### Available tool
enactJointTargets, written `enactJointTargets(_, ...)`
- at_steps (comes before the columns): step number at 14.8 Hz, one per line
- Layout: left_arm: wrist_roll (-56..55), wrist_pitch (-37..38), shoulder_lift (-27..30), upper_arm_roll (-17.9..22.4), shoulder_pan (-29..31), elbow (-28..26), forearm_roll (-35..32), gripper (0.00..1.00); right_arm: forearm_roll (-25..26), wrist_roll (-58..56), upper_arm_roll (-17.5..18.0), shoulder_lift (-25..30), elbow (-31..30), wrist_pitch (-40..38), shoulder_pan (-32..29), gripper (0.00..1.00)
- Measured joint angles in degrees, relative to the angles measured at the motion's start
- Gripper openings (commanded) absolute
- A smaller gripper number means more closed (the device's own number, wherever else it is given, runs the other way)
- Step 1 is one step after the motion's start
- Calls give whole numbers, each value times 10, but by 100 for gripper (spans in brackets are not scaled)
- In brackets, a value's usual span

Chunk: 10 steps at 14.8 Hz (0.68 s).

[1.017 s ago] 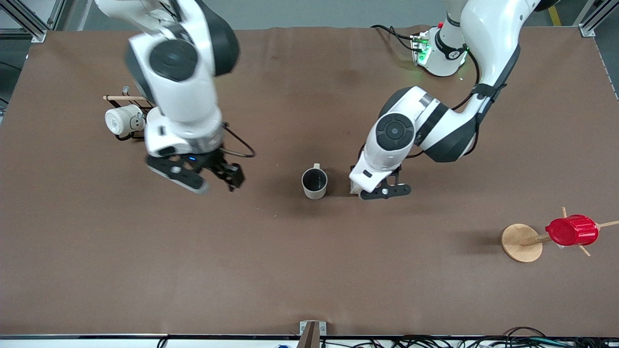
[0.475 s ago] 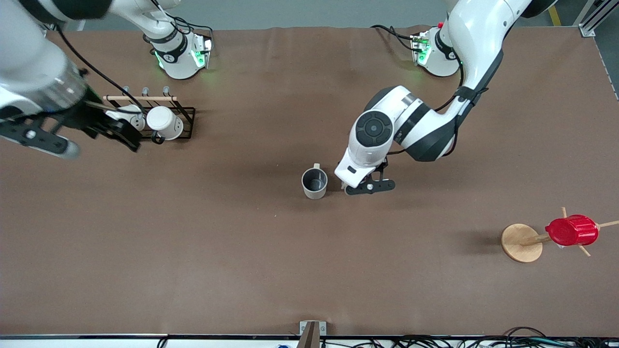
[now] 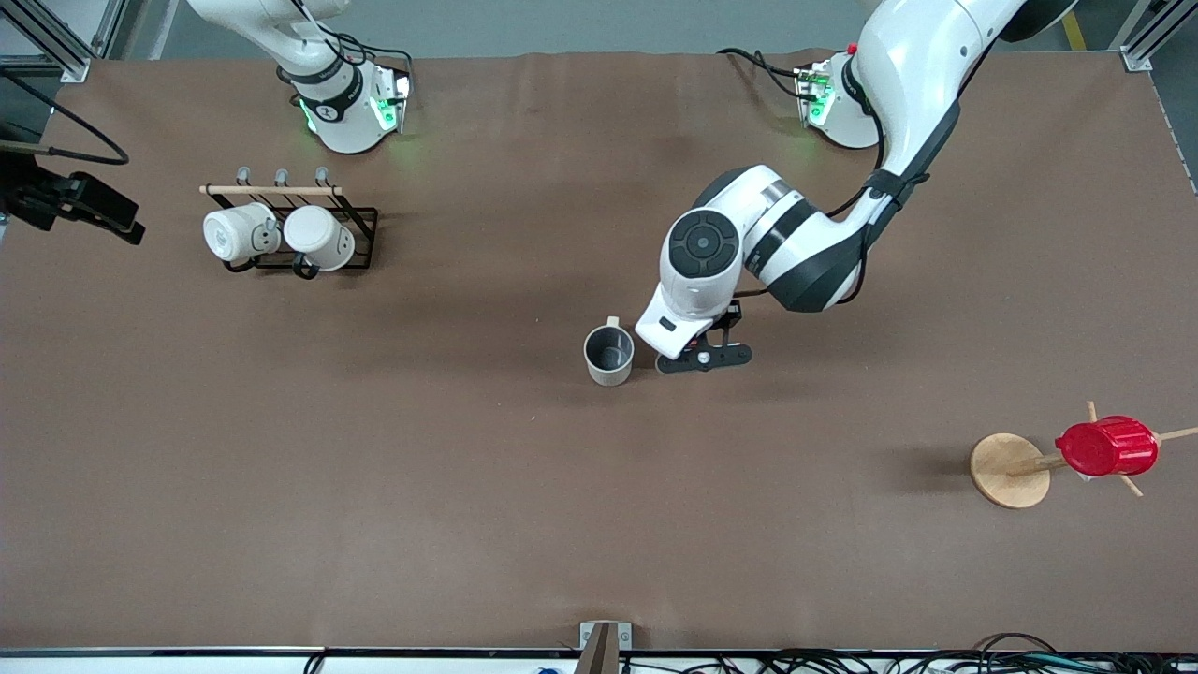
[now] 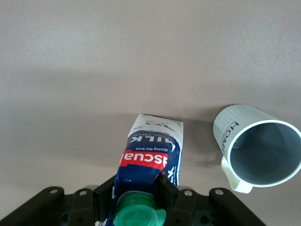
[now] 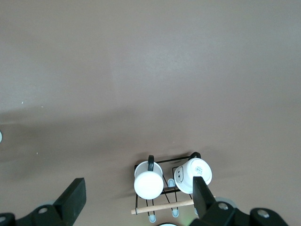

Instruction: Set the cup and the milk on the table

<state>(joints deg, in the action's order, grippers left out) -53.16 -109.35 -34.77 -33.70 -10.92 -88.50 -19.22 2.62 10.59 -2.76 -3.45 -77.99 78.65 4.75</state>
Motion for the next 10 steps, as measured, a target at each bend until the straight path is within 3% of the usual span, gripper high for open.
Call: enactJointTargets(10,0,-2,0,-13,-1,2,-22,0,-2,0,2,0,-12,26,1,100)
